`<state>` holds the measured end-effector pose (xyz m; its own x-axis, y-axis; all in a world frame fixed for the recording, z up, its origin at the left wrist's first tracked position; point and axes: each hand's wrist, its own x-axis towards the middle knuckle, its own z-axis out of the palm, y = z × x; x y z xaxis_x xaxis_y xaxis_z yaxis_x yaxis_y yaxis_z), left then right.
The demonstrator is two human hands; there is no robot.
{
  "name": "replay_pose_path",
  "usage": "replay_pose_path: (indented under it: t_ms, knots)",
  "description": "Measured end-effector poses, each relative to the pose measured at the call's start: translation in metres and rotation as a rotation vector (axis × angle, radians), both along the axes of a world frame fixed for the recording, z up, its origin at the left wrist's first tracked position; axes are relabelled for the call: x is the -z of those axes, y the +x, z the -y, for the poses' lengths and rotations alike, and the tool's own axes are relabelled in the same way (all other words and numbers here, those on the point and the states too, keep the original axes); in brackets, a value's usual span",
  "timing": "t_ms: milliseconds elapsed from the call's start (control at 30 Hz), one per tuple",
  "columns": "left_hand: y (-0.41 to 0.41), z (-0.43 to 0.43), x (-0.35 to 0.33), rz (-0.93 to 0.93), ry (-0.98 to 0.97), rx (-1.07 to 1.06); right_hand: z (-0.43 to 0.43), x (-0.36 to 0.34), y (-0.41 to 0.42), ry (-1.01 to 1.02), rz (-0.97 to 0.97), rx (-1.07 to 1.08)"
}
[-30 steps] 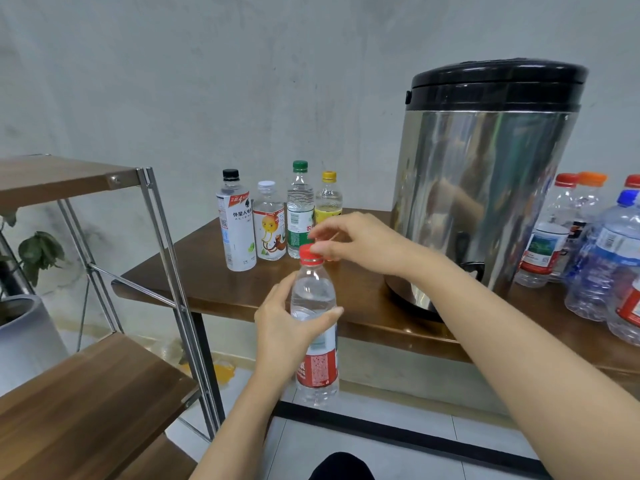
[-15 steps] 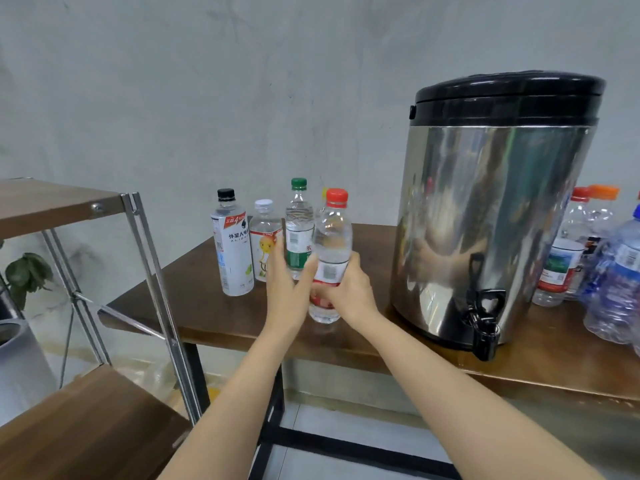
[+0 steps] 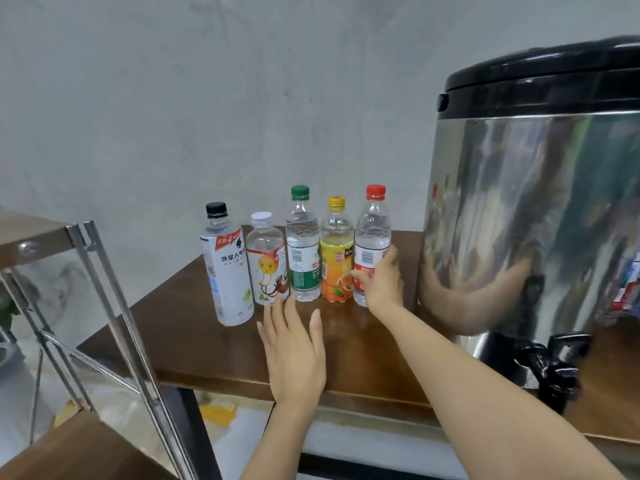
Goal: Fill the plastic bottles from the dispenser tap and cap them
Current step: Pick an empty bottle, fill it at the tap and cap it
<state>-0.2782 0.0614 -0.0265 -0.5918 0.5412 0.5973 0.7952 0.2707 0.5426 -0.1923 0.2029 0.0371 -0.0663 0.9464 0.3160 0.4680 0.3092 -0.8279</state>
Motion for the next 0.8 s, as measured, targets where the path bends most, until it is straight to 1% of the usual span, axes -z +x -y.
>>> replay_pose_path:
  t_ms: [167, 300, 500, 600, 667, 800]
  knots:
    - [0.001, 0.003, -0.003, 0.027, -0.018, 0.002, 0.004, 0.009, 0.003, 0.013, 0.032, 0.012]
    - [0.004, 0.008, -0.009, 0.068, -0.010, 0.024, 0.024, 0.018, 0.011, 0.007, 0.173, -0.010]
    - [0.004, 0.016, -0.011, 0.109, -0.055, 0.089, 0.080, 0.013, 0.034, 0.147, 0.287, -0.143]
    - [0.008, 0.022, -0.011, 0.152, -0.033, 0.145, 0.107, 0.004, 0.055, 0.192, 0.252, -0.250]
    - [0.022, 0.029, -0.018, 0.197, 0.048, 0.178, 0.126, -0.002, 0.071, 0.229, 0.176, -0.313]
    - [0.070, 0.049, -0.043, 0.183, 0.218, 0.335, 0.158, -0.014, 0.112, 0.314, 0.051, -0.381]
